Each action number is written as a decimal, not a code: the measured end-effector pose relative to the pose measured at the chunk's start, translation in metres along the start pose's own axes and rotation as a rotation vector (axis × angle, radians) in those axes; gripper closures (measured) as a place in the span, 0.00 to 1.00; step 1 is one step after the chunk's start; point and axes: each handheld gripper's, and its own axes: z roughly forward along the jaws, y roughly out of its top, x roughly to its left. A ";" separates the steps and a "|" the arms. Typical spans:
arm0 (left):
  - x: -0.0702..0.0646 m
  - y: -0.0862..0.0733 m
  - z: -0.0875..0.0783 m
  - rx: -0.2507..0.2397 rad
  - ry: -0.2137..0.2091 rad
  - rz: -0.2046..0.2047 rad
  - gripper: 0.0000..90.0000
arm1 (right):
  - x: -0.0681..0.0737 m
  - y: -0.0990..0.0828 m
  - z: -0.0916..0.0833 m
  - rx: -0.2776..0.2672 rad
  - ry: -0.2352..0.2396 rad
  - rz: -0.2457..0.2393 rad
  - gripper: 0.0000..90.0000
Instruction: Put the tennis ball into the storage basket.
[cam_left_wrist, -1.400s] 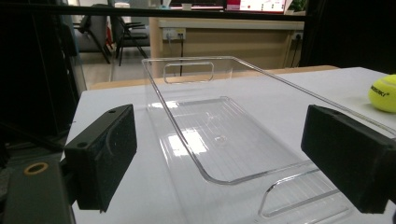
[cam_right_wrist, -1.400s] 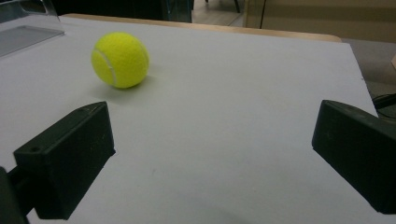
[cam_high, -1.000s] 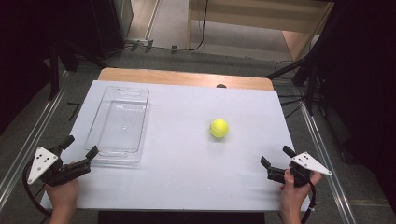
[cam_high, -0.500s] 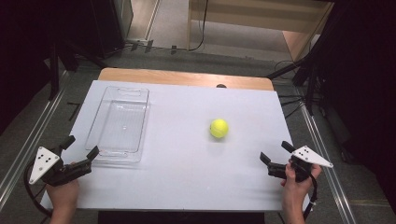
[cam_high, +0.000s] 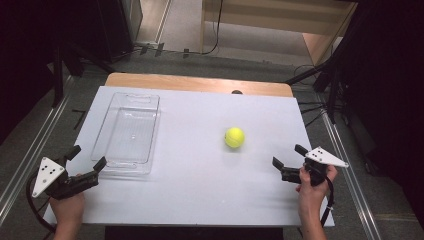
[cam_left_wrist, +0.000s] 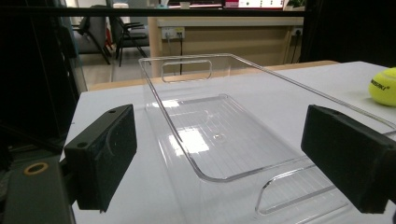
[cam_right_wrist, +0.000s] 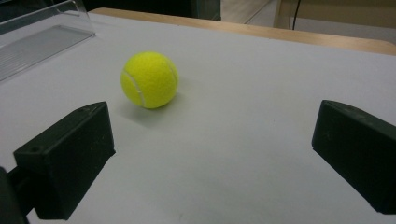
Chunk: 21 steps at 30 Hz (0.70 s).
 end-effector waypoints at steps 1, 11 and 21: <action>0.000 0.000 0.000 0.000 0.000 -0.001 0.12 | 0.000 0.003 0.003 0.010 0.006 -0.009 0.00; 0.000 0.000 0.000 -0.002 -0.003 -0.001 0.12 | 0.004 0.016 0.014 0.031 0.027 -0.027 0.00; 0.000 0.000 0.000 -0.002 -0.002 -0.001 0.12 | 0.006 0.026 0.025 0.043 0.051 -0.028 0.00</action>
